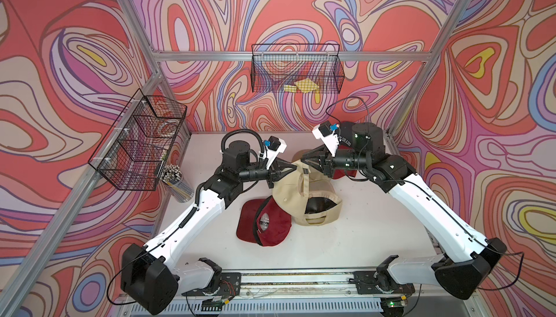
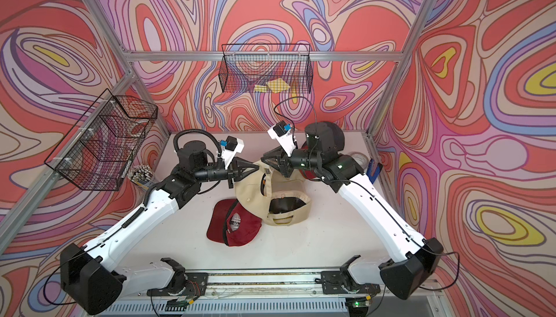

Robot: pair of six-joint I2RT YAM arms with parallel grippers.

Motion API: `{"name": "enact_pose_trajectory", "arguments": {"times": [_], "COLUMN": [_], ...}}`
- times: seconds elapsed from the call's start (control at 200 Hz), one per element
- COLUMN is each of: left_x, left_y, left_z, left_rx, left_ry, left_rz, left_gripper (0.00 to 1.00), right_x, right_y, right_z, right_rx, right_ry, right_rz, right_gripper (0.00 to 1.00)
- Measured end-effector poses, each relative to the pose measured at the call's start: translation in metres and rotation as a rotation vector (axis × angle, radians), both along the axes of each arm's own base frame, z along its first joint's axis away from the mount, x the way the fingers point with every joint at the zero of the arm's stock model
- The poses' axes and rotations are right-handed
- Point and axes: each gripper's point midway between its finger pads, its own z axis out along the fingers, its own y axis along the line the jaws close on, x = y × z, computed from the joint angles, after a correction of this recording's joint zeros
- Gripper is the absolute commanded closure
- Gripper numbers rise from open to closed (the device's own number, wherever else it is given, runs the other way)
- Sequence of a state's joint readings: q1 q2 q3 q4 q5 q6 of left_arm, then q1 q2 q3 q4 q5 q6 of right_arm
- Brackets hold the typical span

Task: Open the adjustable buckle of the baseball cap
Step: Open the adjustable buckle on the baseball cap.

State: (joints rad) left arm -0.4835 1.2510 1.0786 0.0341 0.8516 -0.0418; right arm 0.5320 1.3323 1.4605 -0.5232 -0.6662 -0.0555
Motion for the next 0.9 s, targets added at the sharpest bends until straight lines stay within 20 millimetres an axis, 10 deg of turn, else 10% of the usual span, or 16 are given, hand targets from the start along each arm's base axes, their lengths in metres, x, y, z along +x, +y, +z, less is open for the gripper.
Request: {"name": "enact_pose_trajectory", "arguments": {"times": [0.901], "left_x": [0.048], "left_y": [0.040], "left_z": [0.016], "left_rx": [-0.095], "left_ry": [0.117], "left_rz": [0.170], "left_gripper": [1.00], "right_x": [-0.004], "right_y": [0.006], "right_z": [0.006], "right_rx": [0.017], "right_ry": [-0.043], "right_rz": [0.032], "right_gripper": [1.00]}}
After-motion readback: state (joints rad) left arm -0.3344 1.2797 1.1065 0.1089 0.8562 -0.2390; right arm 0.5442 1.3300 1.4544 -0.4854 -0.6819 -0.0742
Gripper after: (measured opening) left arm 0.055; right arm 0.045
